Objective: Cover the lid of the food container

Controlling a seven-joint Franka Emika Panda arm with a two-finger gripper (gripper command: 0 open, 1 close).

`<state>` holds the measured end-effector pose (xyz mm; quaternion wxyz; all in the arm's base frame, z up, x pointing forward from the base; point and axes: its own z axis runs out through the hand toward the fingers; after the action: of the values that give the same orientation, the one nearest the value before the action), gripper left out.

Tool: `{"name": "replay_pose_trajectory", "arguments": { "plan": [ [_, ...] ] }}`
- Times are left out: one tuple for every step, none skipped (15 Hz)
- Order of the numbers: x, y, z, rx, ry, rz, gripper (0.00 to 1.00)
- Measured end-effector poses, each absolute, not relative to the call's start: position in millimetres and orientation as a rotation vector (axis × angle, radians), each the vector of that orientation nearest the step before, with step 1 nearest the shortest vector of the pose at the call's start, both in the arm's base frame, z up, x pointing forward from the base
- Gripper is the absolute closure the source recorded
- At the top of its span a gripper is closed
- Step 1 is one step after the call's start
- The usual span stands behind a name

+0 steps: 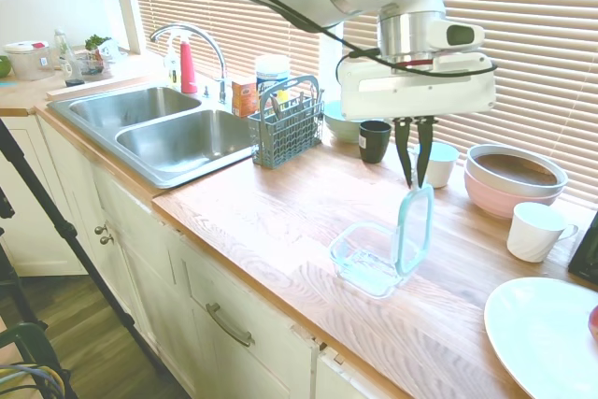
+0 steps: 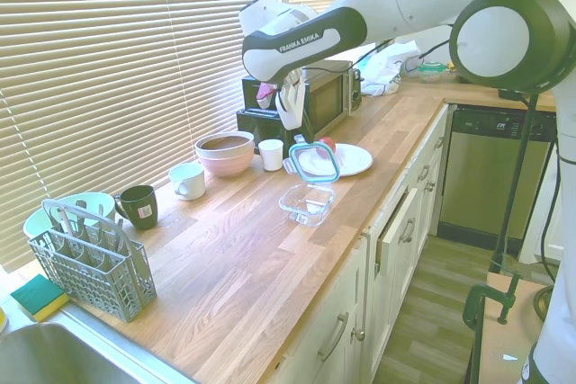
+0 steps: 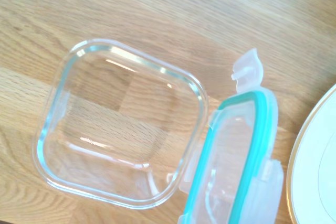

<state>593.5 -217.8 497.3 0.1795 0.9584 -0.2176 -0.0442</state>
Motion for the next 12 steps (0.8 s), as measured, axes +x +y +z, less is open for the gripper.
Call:
{"name": "replay_pose_trajectory", "arguments": {
  "plan": [
    [595.1,-213.1,494.1,2.704,-0.609,-0.12,1.0],
    [596.4,-207.9,491.3,2.699,-0.605,-0.117,1.0],
    [598.4,-201.5,489.6,2.695,-0.603,-0.112,1.0],
    [599.4,-195.1,487.0,2.692,-0.6,-0.107,1.0],
    [599.1,-188.5,484.3,2.688,-0.597,-0.105,1.0],
    [598.5,-181.6,481.5,2.686,-0.597,-0.101,1.0],
    [598.3,-174.0,478.5,2.686,-0.593,-0.099,1.0],
    [597.6,-166.7,474.2,2.683,-0.59,-0.1,1.0],
    [596.8,-160.0,469.6,2.679,-0.589,-0.103,1.0],
    [595.7,-152.8,464.0,2.677,-0.585,-0.107,1.0],
    [594.3,-146.1,457.4,2.676,-0.583,-0.111,1.0],
    [592.7,-139.0,450.8,2.675,-0.581,-0.116,1.0]
  ]
}}
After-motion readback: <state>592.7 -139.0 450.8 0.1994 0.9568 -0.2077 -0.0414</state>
